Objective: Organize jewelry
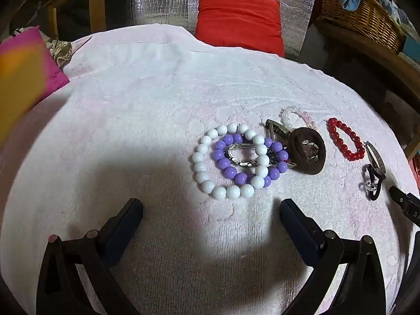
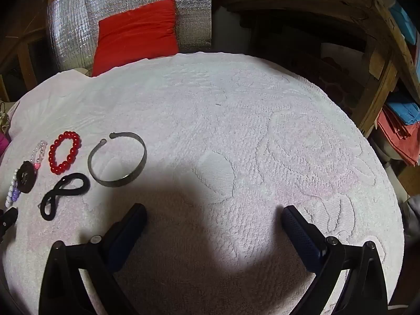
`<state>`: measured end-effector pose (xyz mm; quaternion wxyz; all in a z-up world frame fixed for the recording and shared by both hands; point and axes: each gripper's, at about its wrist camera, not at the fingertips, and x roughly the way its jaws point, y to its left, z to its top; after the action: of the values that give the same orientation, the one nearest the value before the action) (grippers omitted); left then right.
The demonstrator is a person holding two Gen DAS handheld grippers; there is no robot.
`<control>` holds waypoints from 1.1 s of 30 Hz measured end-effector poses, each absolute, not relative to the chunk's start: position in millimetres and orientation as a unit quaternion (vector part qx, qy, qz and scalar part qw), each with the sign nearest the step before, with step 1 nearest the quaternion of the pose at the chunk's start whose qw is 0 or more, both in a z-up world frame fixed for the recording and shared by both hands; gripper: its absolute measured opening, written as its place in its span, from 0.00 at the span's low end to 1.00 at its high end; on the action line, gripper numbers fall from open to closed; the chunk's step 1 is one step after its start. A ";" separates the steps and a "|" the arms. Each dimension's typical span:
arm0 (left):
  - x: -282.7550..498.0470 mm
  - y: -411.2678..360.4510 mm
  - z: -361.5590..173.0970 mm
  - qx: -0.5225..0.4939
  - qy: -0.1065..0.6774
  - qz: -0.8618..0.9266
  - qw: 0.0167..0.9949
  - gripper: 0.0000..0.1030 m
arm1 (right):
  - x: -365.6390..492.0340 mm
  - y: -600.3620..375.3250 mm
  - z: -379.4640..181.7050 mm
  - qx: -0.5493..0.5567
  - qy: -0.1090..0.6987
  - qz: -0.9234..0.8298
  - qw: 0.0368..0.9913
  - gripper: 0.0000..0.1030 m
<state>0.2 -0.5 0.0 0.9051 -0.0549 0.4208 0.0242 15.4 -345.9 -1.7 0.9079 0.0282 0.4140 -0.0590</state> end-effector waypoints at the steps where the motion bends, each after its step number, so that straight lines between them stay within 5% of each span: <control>1: 0.3 -0.9 0.0 -0.054 0.421 0.024 0.905 1.00 | 15.4 -345.9 -1.7 0.028 0.414 -0.059 0.908 1.00; 26: -17.5 -5.8 10.2 -0.056 0.464 0.005 0.884 1.00 | -0.8 -348.4 4.3 0.067 0.456 -0.055 0.886 1.00; 33: -98.7 -9.6 71.9 -0.050 0.427 0.038 0.902 1.00 | -36.2 -333.8 24.7 0.048 0.513 -0.012 0.857 1.00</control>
<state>-98.7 -9.6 71.9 0.9022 -0.0496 0.4268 0.0383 -36.2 -333.8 24.7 0.8571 0.0476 0.5128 -0.0119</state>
